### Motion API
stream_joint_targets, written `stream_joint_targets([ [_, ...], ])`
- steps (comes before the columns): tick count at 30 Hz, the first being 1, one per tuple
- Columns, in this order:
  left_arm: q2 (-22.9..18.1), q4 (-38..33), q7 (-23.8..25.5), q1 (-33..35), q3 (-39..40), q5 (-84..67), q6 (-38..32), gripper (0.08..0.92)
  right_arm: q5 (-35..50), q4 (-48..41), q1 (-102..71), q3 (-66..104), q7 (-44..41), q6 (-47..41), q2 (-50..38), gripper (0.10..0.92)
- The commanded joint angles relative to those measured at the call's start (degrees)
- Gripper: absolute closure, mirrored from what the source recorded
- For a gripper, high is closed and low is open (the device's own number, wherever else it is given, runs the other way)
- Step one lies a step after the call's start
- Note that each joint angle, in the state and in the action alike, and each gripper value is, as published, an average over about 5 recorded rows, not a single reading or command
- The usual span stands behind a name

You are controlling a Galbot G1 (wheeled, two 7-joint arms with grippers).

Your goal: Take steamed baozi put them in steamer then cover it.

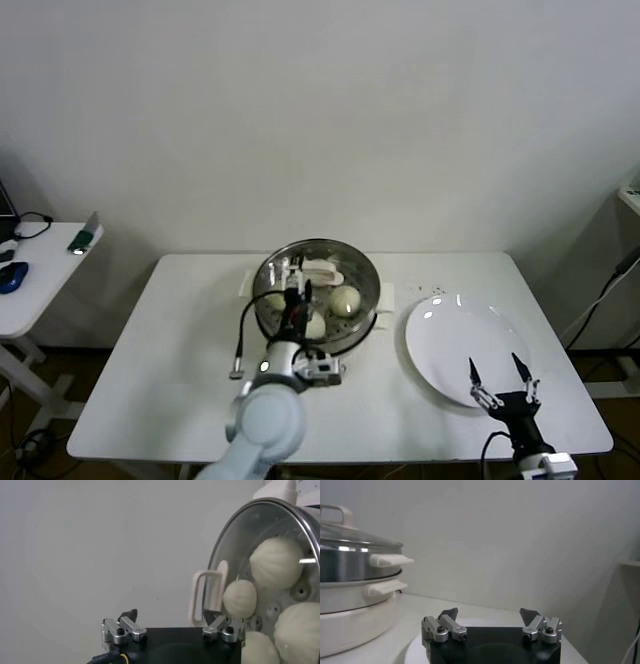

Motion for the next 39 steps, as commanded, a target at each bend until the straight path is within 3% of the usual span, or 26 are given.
stream_joint_targets([
  [1, 6.2, -11.7, -8.7, 8.3, -8.3, -25.9, -6.3, 0.179, 0.5, 1.4, -0.1, -0.6, 1.4, -0.1, -0.2, 0.203],
  [4, 7.9, -12.1, -15.0, 10.1, -13.9, -43.9, -9.1, 0.177, 1.1, 2.6, -0.3, -0.5, 2.3, 0.2, -0.6, 0.203],
  [8, 9.4, -12.4, -19.4, 12.8, -23.7, -61.8, -14.0, 0.177, 1.8, 3.2, 0.0, -0.7, 3.1, 0.1, -0.9, 0.203],
  [13, 9.9, -9.8, -20.6, 17.7, -37.9, -81.6, -24.6, 0.177, 3.2, 3.1, 0.7, -1.2, 3.5, 0.2, -0.9, 0.203],
  [18, 12.5, -3.5, -20.6, 23.9, -45.8, -100.3, -33.0, 0.177, 3.5, 2.9, 0.9, -1.4, 3.3, 0.6, -1.1, 0.203],
  [22, 14.0, 2.4, -20.1, 27.6, -46.1, -107.6, -37.8, 0.177, 3.8, 2.4, 1.3, -1.8, 3.2, 0.9, -1.3, 0.203],
  [39, 8.5, 12.2, -19.5, 32.7, -37.7, -103.5, -49.1, 0.177, 4.4, 0.3, 0.7, -1.8, 2.1, 1.9, -0.6, 0.203],
])
